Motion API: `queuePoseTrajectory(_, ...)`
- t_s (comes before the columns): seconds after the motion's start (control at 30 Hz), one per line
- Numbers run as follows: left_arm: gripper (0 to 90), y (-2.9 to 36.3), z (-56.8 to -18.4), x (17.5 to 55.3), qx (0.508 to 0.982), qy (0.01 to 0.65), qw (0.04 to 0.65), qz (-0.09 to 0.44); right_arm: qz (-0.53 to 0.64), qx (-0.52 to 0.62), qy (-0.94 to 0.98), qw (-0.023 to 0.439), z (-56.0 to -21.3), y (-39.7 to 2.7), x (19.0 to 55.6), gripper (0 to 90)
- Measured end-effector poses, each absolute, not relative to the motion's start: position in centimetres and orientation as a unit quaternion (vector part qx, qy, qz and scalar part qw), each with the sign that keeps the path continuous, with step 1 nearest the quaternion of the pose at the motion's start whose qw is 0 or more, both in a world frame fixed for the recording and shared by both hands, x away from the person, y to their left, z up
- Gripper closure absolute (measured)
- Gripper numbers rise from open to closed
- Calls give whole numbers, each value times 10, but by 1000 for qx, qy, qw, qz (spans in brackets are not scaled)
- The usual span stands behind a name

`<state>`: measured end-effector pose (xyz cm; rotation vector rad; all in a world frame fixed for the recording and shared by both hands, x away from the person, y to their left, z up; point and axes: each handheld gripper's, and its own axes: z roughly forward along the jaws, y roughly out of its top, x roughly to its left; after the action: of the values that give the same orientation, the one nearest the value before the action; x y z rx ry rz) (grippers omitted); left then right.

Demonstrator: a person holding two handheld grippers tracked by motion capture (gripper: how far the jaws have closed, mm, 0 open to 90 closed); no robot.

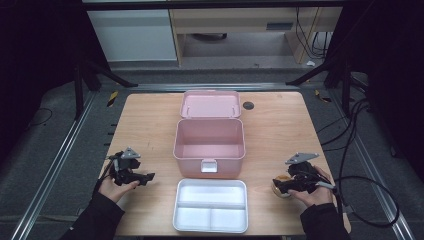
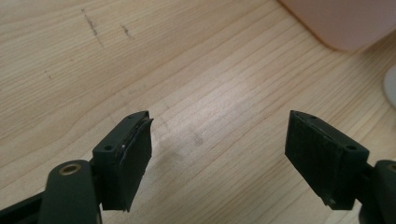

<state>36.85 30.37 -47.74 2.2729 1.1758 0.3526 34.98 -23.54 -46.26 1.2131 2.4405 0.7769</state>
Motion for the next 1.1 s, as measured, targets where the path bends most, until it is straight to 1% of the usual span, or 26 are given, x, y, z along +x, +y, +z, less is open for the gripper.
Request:
queuePoseTrajectory(0.13,223,302,-479,369,846,438,274,130,253,426,856,149,-469,-236,348,144)
queuePoseTrajectory(0.23,223,303,-478,369,844,440,277,130,246,428,859,136,-473,-236,347,137)
queuePoseTrajectory(0.57,221,302,-481,370,850,436,269,123,243,421,866,112,-472,-227,341,112)
queuePoseTrajectory(0.63,221,301,-482,370,850,435,269,123,236,423,868,113,-476,-227,341,113)
queuePoseTrajectory(0.77,221,300,-482,370,851,435,268,122,222,433,867,106,-483,-230,342,122)
queuePoseTrajectory(0.93,221,297,-482,369,854,432,263,124,213,431,871,103,-487,-230,344,184)
queuePoseTrajectory(1.1,222,295,-482,370,855,429,264,125,212,433,870,98,-490,-231,344,203)
